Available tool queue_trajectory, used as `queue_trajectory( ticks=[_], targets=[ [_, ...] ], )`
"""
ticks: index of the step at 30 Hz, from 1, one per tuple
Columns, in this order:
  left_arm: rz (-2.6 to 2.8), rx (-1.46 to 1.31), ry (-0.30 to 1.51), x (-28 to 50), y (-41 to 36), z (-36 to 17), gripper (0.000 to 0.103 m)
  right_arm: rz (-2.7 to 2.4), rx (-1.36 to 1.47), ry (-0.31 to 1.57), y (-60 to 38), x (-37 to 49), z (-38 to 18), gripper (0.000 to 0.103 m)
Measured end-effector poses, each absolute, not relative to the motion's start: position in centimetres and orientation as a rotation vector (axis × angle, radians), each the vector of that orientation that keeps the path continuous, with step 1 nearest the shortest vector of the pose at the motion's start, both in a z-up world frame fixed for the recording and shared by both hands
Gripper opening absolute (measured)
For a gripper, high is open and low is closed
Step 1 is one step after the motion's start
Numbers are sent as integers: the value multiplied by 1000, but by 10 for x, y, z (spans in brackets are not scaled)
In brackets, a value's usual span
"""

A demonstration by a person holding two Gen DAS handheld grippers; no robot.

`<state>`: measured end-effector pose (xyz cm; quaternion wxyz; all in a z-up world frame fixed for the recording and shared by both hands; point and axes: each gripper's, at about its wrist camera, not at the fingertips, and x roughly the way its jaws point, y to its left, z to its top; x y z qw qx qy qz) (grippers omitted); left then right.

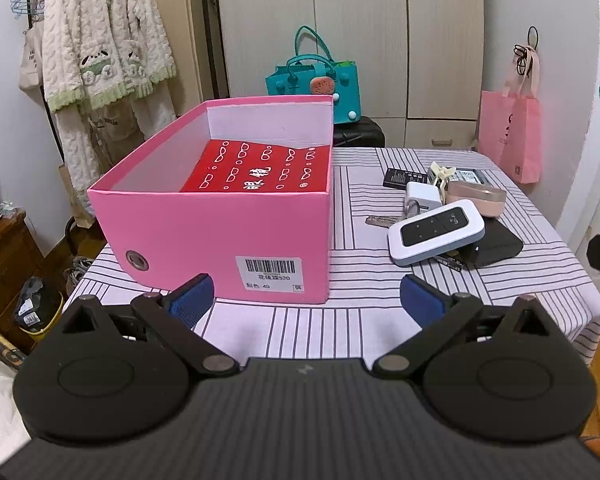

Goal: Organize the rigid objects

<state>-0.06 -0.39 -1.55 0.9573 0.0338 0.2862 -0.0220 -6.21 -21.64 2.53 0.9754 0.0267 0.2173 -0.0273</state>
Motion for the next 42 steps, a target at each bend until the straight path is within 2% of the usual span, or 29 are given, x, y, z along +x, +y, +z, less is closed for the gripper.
queue_trajectory(
  ticks=[42],
  targets=[
    [-56, 40, 526, -7, -9, -32, 103, -4, 54, 397, -217, -68, 13, 101]
  ],
)
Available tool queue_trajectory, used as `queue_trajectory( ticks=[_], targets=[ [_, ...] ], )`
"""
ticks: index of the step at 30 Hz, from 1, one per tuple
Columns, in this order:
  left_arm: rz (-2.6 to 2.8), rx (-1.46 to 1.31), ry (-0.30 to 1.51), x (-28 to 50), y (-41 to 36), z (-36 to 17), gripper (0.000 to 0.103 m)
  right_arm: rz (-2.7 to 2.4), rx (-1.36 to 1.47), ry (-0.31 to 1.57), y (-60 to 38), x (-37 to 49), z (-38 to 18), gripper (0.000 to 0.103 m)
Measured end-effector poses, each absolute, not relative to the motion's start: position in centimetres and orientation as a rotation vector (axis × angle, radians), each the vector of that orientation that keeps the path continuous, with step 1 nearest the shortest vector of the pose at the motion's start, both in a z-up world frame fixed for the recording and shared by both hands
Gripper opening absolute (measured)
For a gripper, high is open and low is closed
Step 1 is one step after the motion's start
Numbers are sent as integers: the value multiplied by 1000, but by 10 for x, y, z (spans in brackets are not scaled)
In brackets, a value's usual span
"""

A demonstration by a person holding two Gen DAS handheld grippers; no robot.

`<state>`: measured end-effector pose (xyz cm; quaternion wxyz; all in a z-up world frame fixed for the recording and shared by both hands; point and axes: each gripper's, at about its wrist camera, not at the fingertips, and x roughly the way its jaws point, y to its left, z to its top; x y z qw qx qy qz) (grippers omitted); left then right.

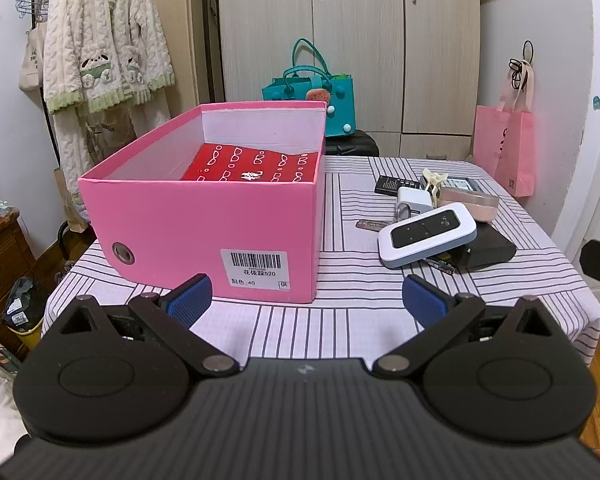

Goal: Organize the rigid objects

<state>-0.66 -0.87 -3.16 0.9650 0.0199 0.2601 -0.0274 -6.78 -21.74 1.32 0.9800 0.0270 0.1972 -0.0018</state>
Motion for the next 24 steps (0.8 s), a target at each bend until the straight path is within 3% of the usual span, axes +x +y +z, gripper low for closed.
queue_trajectory(
  ticks=[24],
  targets=[
    [-86, 50, 562, -2, -8, -36, 103, 6, 27, 409, -214, -65, 9, 101]
  ],
)
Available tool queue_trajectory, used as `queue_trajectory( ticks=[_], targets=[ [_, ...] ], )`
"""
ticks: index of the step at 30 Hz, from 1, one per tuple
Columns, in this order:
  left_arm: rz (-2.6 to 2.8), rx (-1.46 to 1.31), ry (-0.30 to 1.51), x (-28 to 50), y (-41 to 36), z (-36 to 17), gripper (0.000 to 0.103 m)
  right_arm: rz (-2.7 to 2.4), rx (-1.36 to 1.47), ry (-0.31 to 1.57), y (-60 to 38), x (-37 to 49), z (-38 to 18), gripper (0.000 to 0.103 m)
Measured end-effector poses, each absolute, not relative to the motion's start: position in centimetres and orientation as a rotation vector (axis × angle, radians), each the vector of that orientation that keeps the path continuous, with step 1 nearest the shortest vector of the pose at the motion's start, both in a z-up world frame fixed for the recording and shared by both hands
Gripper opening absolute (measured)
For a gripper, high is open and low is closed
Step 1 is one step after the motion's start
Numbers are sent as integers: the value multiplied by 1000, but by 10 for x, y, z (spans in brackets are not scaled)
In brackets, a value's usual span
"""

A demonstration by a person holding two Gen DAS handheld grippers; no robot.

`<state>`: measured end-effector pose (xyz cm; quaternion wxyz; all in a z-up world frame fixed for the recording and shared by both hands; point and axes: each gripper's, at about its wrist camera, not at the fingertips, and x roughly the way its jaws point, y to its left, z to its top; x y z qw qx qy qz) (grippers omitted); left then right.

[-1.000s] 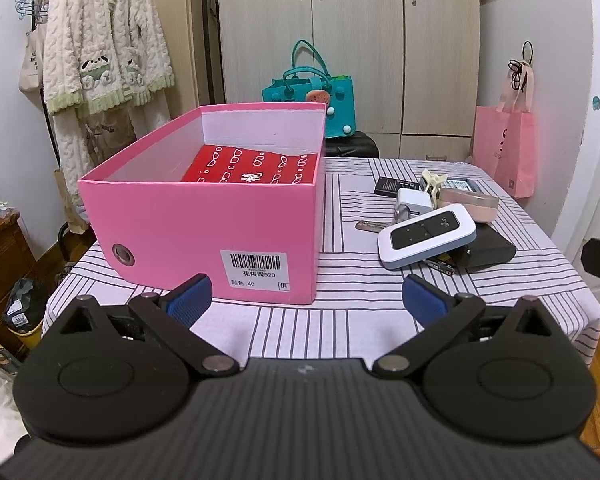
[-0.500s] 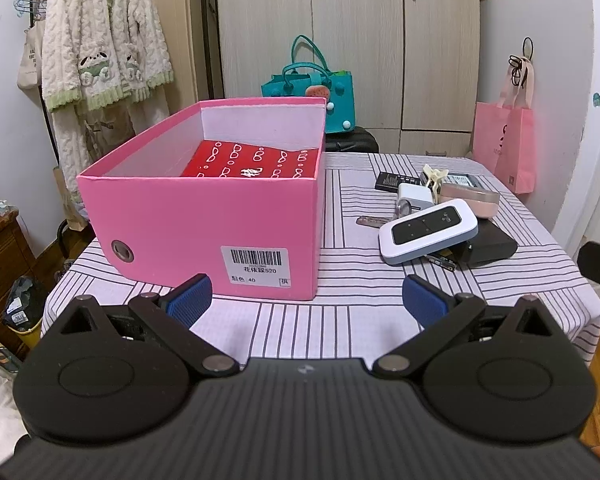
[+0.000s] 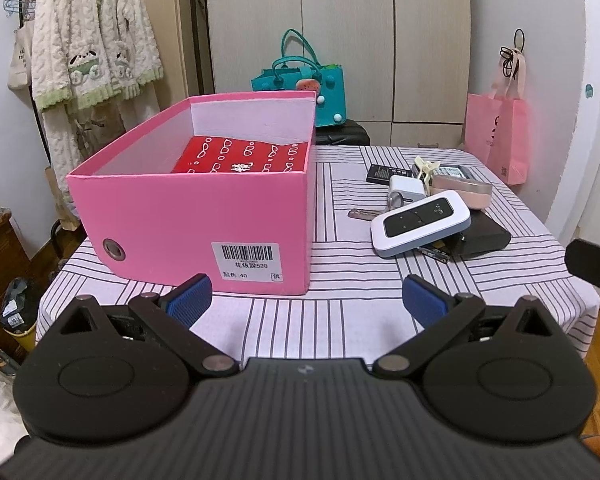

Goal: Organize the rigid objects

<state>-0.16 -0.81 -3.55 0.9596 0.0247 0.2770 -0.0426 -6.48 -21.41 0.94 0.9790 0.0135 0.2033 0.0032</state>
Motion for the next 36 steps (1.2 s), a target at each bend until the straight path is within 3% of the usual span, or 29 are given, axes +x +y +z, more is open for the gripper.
queue_trajectory(
  ticks=[24, 36],
  targets=[
    [-121, 64, 588, 7, -4, -34, 102, 18, 37, 449, -215, -50, 5, 102],
    [-204, 152, 644, 30, 29, -1, 103, 114, 20, 482, -200, -24, 10, 102]
  ],
)
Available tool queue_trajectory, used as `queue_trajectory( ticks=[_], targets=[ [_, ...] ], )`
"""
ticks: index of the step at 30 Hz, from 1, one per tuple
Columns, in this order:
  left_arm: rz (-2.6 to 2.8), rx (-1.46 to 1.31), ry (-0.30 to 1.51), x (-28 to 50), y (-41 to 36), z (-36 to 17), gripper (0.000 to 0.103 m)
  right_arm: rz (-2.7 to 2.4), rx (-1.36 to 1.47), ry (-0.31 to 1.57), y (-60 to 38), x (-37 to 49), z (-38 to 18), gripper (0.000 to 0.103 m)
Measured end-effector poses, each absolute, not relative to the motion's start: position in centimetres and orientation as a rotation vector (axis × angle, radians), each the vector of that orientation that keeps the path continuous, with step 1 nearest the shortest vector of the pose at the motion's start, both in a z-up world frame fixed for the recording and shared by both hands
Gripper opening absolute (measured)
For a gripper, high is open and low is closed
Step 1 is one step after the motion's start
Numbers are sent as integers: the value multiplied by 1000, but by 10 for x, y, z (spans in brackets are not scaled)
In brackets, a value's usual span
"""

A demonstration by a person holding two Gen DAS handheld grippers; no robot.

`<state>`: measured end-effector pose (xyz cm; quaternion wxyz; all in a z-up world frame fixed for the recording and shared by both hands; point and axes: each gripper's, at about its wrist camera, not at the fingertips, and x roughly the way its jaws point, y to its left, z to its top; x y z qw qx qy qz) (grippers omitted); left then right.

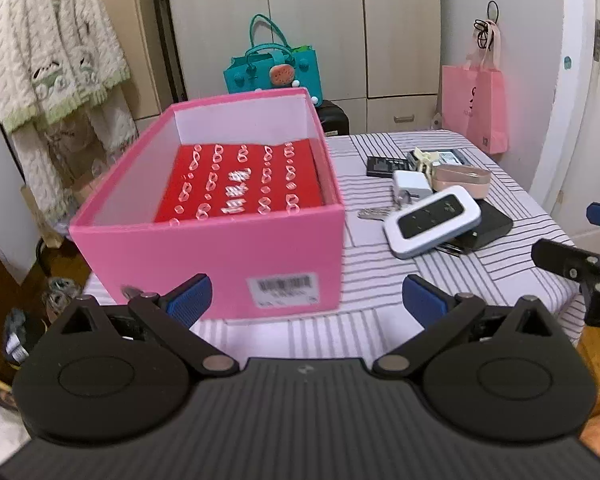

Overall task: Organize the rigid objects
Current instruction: 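Move the left tool onto the pink box wall while the right tool approaches the white Wi-Fi device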

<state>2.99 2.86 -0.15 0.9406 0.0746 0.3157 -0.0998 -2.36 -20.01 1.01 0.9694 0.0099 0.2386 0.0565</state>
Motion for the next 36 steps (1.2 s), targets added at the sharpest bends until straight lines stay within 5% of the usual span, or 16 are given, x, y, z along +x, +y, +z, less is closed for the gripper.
queue_trajectory(
  ticks=[36],
  targets=[
    [-247, 205, 886, 179, 145, 66, 97, 373, -120, 731, -174, 114, -31, 102]
  ],
)
